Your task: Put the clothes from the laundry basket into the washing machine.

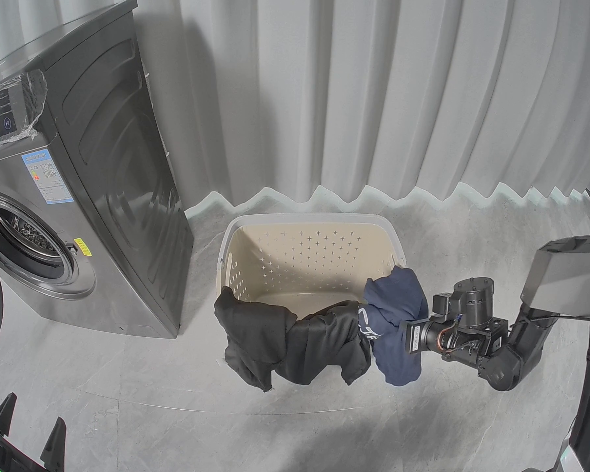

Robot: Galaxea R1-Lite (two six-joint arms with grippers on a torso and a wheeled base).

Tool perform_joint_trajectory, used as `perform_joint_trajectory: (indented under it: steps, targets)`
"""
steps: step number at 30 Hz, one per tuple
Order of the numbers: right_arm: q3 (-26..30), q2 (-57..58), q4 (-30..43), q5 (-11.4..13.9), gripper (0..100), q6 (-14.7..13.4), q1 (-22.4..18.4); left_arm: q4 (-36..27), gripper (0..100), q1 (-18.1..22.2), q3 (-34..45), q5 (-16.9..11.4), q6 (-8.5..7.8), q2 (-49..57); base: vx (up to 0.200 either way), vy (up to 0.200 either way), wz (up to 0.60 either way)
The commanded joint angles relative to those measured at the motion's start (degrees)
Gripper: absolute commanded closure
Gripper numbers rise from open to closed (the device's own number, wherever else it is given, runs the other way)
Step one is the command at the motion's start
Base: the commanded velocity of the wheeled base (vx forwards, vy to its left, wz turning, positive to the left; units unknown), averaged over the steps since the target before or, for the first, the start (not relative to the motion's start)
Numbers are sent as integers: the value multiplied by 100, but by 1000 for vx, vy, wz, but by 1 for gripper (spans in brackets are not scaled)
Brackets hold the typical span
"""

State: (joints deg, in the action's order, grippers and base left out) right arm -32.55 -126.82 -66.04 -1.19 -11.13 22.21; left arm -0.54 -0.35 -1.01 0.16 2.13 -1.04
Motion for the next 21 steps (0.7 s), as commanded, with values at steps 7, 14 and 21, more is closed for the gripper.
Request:
perform_joint_trajectory:
  steps: [7,14,21]
  targets:
    - [732,1977,-146,-329,100,-21,372,1,0,0,84,2,6,104,0,0,0]
    - [776,2627,-146,-566,100,-21,855,1,0,0,84,11,24,104,0,0,0]
    - [557,3190,-155,-584,100,217,1215,1,0,0,84,11,24,104,0,0,0]
